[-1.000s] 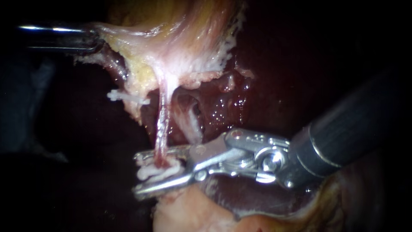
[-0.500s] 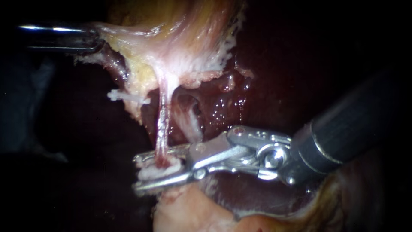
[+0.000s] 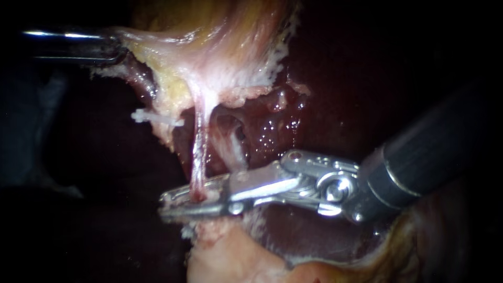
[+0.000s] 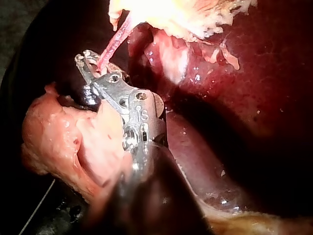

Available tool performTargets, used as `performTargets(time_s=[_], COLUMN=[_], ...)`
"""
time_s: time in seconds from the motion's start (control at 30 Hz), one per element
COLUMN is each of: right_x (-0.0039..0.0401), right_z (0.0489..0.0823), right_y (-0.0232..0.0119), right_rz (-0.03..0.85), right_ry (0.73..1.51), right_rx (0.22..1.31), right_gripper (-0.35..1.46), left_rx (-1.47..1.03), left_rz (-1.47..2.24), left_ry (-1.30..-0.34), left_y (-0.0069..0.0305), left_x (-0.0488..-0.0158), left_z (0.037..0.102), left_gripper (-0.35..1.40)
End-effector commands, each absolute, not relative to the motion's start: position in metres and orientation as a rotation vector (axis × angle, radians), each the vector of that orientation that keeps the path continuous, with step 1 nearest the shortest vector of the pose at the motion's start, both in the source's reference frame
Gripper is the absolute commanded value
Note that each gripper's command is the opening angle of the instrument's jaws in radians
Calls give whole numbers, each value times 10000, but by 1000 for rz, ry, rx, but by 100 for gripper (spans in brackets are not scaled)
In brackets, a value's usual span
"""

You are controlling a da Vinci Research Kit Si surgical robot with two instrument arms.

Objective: Clipping second clip right tube

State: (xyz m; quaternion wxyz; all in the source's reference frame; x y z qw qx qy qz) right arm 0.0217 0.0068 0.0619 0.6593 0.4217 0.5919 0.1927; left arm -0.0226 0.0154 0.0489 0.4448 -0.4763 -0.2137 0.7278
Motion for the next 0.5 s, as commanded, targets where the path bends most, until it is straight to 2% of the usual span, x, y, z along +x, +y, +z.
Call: performTargets(time_s=[0.03, 0.2, 0.5], right_x=[216, 213, 213], right_z=[619, 621, 622], right_y=[68, 67, 66], right_rz=[452, 461, 462], right_ry=[1329, 1291, 1288], right_rx=[972, 982, 978], right_gripper=[-35, -35, -35], left_rx=[-1180, -1180, -1183], left_rz=[1804, 1804, 1802], left_ry=[-530, -530, -529], left_y=[154, 154, 154], left_x=[-226, -226, -226], left_z=[489, 489, 489], left_gripper=[-35, -35, -35])
